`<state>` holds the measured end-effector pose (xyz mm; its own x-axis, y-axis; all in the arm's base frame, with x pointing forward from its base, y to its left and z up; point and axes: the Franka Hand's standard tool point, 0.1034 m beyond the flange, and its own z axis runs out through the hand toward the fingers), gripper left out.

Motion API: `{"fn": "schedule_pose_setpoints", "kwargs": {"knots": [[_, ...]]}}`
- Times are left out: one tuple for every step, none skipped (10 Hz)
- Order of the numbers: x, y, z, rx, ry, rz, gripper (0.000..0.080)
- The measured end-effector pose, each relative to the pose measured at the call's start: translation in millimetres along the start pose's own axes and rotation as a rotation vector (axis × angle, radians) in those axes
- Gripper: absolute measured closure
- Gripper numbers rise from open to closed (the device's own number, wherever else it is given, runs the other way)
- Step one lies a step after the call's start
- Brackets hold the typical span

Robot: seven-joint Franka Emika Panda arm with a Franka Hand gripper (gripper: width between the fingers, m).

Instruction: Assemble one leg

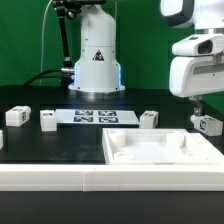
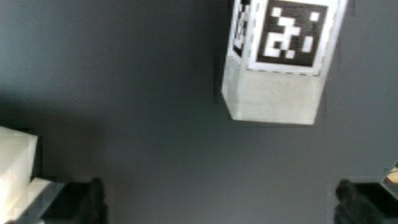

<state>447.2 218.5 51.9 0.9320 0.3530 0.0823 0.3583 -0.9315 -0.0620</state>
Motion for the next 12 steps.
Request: {"fn": "schedule_pose_setpoints", "kwargs": {"knots": [[-0.6,0.1,0.2,0.000,-0.004,0.000,0.0150],[-8.2,1.7,1.4,-0.010,-0.102,0.001,0.0150],[-5.7,0.7,0.3,-0.016,-0.164,0.016,0.0150],[-5.5,-6.5,4.5,-0.018,-0.190,0.033,0.0150],[-10.3,-10.1,8.5,-0.023,-0.266,0.027,0.0150],[-5.7,-13.6,10.6,-0.023,-0.327,0.023,0.0150],[-0.8,-14.8,13.0,-0.023,-0.363,0.023,0.0150],[-5.6,-12.3,14.9,-0.029,-0.451,0.026,0.0150],[-5.9,-9.8,18.6,-0.032,-0.514,0.033,0.0150],[-7.0,-8.8,21.5,-0.033,-0.560,0.036,0.0150],[-12.8,-7.9,20.4,-0.039,-0.656,0.040,0.0150],[-11.2,-8.4,21.9,-0.042,-0.726,0.047,0.0150]]}}
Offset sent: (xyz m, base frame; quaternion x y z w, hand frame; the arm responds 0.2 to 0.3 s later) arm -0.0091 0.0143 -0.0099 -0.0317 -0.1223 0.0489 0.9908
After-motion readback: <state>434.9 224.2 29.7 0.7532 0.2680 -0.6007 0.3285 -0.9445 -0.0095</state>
